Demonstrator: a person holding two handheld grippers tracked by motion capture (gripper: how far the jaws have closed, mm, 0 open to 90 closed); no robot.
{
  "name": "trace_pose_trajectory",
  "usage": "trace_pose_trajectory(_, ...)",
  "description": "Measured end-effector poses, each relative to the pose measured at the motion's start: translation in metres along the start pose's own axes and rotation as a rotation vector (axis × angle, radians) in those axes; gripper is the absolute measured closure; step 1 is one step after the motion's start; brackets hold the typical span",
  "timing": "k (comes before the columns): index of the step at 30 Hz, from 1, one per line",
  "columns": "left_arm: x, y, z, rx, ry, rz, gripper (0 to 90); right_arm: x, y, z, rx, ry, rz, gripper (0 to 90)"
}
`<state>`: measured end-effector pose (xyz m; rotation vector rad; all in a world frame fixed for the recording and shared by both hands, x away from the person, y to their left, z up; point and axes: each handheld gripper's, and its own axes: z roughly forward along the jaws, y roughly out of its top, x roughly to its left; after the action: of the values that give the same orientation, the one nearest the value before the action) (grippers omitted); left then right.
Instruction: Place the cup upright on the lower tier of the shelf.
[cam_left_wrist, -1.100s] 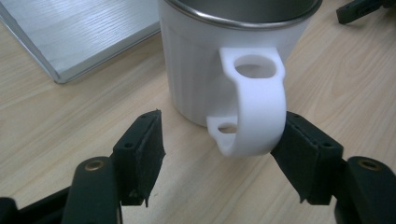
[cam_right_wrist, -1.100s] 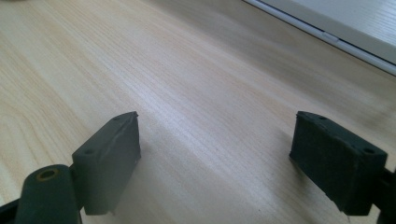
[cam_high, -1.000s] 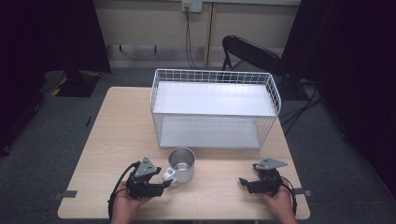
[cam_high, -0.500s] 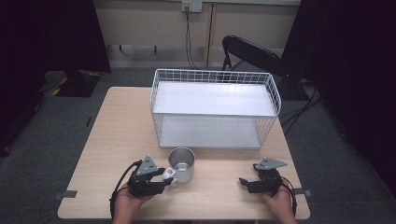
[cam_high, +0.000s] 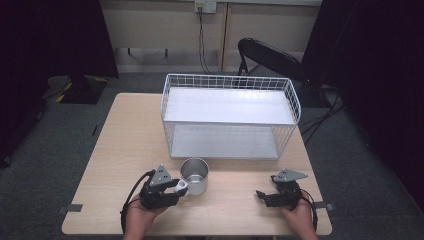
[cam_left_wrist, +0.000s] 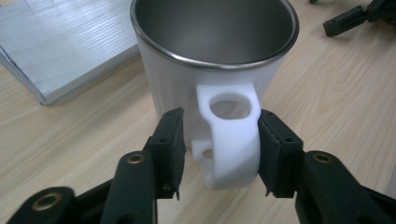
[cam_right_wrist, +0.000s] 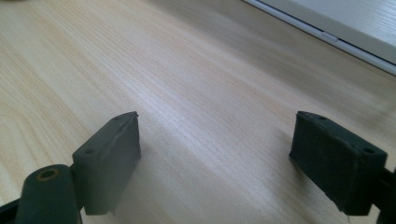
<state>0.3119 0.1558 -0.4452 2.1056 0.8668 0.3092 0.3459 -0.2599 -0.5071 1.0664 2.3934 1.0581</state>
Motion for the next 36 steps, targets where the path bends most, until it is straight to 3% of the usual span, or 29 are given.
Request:
trace_pose_trajectory(8,-0.0008,0.0018,-0.001,0.017,-0.005,0.016,65.9,0.0,0.0,0.0,0.0,0.0,0.0,15.1)
trace_pose_trajectory(13,0.0011,0.0014,-0.0003,0.023,-0.017,-0.009,70.5,0.0,0.0,0.0,0.0,0.0,0.0,15.1)
trace_pose_trajectory(18,0.0009,0.0032,-0.001,0.041,-0.006,0.017,71.3,0.0,0.0,0.0,0.0,0.0,0.0,15.1)
trace_pose_trajectory(23,-0.0001,0.001,-0.0005,0.017,0.007,0.025,71.7,0.0,0.0,0.0,0.0,0.0,0.0,15.1)
trace_pose_trajectory(30,-0.0044,0.0003,-0.0017,-0.008,0.058,0.078,71.9,0.0,0.0,0.0,0.0,0.0,0.0,15.1)
trace_pose_trajectory(36,-0.0045,0.0012,-0.0038,-0.03,0.059,0.075,71.9,0.0,0.0,0.0,0.0,0.0,0.0,15.1)
